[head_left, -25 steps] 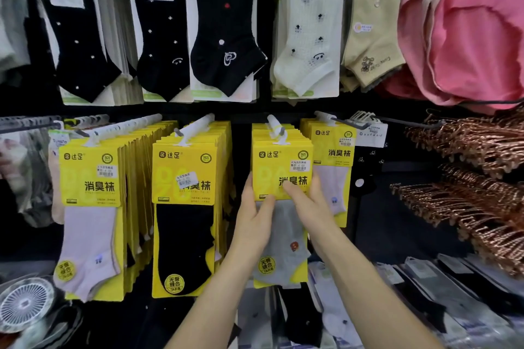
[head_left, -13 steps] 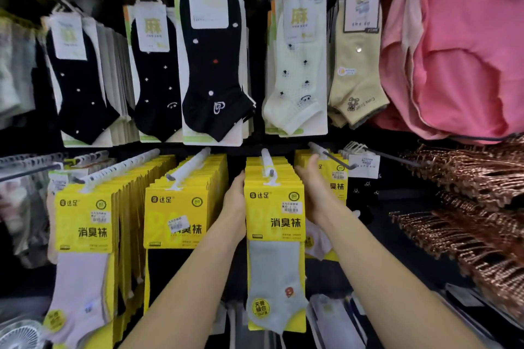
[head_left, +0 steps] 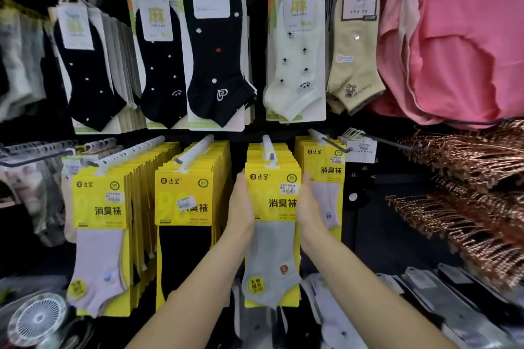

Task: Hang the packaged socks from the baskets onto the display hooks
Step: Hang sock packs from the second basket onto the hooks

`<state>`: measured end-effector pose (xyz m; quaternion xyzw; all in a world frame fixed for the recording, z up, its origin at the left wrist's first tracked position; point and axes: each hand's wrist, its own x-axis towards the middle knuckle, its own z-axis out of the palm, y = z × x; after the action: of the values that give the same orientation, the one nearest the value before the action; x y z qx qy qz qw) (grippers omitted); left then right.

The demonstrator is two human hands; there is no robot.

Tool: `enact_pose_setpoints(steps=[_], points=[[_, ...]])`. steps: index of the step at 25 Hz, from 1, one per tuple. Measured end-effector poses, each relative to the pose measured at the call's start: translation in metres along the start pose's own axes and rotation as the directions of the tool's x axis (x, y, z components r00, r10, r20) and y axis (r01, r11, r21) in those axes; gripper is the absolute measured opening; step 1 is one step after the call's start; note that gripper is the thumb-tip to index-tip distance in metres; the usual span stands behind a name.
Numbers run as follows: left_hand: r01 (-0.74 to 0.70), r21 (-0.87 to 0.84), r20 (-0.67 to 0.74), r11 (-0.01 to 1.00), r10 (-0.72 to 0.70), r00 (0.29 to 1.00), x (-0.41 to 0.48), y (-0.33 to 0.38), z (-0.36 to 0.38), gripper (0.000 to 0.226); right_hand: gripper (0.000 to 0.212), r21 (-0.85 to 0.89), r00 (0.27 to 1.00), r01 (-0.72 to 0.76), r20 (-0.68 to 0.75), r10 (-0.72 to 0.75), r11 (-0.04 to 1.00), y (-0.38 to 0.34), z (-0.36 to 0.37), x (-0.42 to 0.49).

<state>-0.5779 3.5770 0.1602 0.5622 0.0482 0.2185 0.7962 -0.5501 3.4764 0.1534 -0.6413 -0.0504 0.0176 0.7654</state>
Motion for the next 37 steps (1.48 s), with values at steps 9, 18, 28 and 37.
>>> enact_pose_setpoints(steps=[9, 18, 28, 37], points=[[-0.142, 0.288, 0.105, 0.947, 0.116, 0.988, -0.068, 0.009, -0.051, 0.042, 0.013, -0.189, 0.93, 0.349, -0.051, -0.364, 0.918, 0.018, -0.029, -0.067], [-0.232, 0.458, -0.156, 0.858, 0.335, 0.929, -0.033, 0.034, -0.134, 0.057, 0.056, -0.303, 0.939, 0.258, 0.301, -0.165, 0.917, 0.033, 0.073, -0.074], [-0.249, 0.403, 0.055, 0.88, 0.249, 0.967, 0.003, 0.055, -0.135, 0.053, 0.072, -0.318, 0.928, 0.359, 0.223, -0.298, 0.878, 0.018, 0.136, -0.043], [-0.32, 0.39, 0.103, 0.863, 0.304, 0.947, -0.002, 0.037, -0.144, 0.044, 0.076, -0.296, 0.906, 0.387, 0.301, -0.299, 0.873, 0.021, 0.128, -0.045]])
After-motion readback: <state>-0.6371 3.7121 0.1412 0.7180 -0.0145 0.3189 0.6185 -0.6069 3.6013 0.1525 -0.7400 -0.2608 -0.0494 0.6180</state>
